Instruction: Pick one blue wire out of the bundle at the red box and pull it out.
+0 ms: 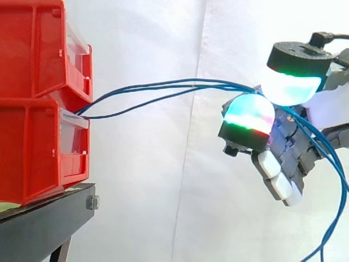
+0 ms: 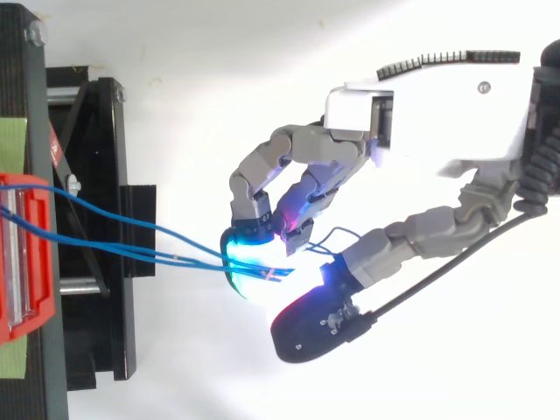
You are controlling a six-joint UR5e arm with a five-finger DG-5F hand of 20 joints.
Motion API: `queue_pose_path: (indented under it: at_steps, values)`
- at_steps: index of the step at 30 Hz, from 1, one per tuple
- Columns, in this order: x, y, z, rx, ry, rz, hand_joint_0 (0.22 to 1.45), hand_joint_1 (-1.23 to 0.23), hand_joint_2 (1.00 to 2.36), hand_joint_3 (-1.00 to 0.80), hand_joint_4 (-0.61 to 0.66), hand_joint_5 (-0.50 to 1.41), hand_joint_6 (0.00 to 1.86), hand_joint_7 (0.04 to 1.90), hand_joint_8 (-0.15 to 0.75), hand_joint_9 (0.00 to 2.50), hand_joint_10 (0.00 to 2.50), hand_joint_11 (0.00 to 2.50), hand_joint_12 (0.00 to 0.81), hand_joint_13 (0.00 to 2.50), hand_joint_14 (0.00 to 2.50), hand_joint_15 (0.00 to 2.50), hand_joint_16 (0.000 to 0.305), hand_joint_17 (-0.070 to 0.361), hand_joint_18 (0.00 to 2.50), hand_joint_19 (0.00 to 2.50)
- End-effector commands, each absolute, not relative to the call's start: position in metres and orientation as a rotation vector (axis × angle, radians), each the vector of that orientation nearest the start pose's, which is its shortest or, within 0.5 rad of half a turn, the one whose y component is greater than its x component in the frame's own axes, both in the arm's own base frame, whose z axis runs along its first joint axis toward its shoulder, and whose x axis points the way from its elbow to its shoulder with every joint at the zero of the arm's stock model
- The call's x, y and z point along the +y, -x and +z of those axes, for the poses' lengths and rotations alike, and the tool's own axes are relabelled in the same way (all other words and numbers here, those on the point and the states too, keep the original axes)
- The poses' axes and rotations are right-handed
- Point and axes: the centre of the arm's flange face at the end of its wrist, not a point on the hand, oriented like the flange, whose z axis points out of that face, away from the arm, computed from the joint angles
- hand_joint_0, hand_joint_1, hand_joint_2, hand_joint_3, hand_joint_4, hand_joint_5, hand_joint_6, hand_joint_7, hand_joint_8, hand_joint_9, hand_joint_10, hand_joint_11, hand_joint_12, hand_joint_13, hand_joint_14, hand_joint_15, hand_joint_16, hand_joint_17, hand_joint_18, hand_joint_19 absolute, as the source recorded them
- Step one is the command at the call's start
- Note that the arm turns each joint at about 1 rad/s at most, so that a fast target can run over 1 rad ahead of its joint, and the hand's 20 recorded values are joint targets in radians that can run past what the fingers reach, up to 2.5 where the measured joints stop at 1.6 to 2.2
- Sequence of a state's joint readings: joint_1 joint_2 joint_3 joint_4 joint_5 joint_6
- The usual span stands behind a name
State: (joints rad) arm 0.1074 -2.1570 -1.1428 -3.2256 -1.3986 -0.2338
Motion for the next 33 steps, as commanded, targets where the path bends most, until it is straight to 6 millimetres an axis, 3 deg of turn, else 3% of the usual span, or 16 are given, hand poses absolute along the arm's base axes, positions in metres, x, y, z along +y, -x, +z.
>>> queue_pose_path:
  at_steps: [1, 16, 21, 33]
  values:
    - [-0.0742, -0.7047, 0.3343, 1.473, -1.232, 0.884, 0.57, -0.62, 1.01, -0.42, 0.17, -0.14, 0.95, 1.05, 0.341, 0.84, 0.01, 0.48, 0.422, 0.87, 0.02, 0.51, 0.055, 0.124, 0.73, 0.5]
    - [-0.0743, -0.7012, 0.3333, 1.495, -1.256, 0.875, 0.49, -0.61, 1.0, -0.5, 0.18, -0.15, 0.94, 1.01, 0.362, 0.82, 0.01, 0.48, 0.449, 0.86, 0.02, 0.52, 0.061, 0.138, 0.72, 0.51]
    - [-0.0746, -0.7012, 0.3351, 1.492, -1.251, 0.871, 0.53, -0.6, 1.0, -0.43, 0.18, -0.14, 0.93, 1.04, 0.353, 0.82, 0.01, 0.47, 0.438, 0.86, 0.02, 0.52, 0.058, 0.131, 0.71, 0.51]
    - [-0.0834, -0.7027, 0.3414, 1.495, -1.211, 0.834, 0.56, -0.37, 1.01, -0.36, 0.15, -0.13, 0.92, 1.1, 0.349, 0.85, 0.01, 0.46, 0.43, 0.85, 0.02, 0.52, 0.058, 0.129, 0.66, 0.55]
